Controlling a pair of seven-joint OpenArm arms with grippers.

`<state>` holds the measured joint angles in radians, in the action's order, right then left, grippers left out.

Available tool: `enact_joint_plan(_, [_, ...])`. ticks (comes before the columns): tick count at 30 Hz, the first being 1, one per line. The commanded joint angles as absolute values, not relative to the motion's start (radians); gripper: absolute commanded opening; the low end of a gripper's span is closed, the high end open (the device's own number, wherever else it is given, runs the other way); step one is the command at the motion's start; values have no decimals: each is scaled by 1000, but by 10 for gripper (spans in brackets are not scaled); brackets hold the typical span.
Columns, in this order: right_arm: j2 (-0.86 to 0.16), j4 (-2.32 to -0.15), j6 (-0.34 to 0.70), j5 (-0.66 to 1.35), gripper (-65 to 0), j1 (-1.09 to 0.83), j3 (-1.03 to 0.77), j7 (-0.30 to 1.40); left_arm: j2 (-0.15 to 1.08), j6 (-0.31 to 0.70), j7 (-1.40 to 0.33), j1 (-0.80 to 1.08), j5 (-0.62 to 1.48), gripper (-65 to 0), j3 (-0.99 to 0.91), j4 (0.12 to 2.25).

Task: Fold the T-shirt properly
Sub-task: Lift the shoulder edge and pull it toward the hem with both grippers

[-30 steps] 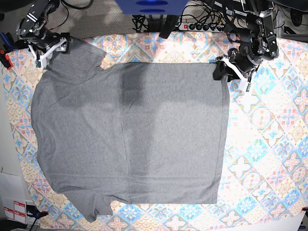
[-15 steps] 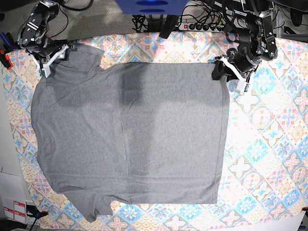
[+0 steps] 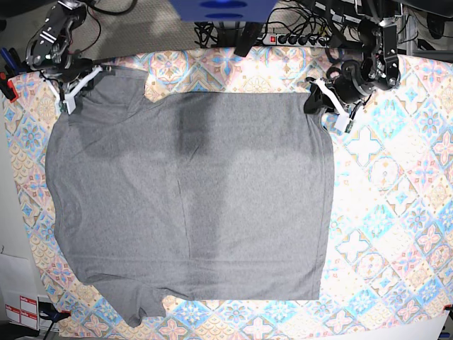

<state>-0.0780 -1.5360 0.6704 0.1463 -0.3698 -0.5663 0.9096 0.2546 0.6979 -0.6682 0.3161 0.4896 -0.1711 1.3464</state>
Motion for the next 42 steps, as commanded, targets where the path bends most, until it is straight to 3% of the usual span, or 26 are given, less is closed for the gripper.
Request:
enact_joint_plan(1, [-73,-1569,698,151,-646,-392,-585,949,259,698,-723,337,458,-650,-168,1351])
enact_joint_plan(14, [-71,-1776,698,151,-646,-492,-682,946,246,698,-731,403,458,-650,-406,1366])
enact_joint_plan(20, [-7,-1836,698,151,-646,-545,-731,808,251,698,-723,460,458,-650,-414,1419])
enact_joint_plan(24, [-4,-1837,698,151,-646,-545,-731,803,240,698,-733,486,458,-650,-453,1501])
enact_joint_plan(42, [-1,-1844,698,-58,-648,-435,-725,796,225,698,-932,348,449,-650,-553,1567])
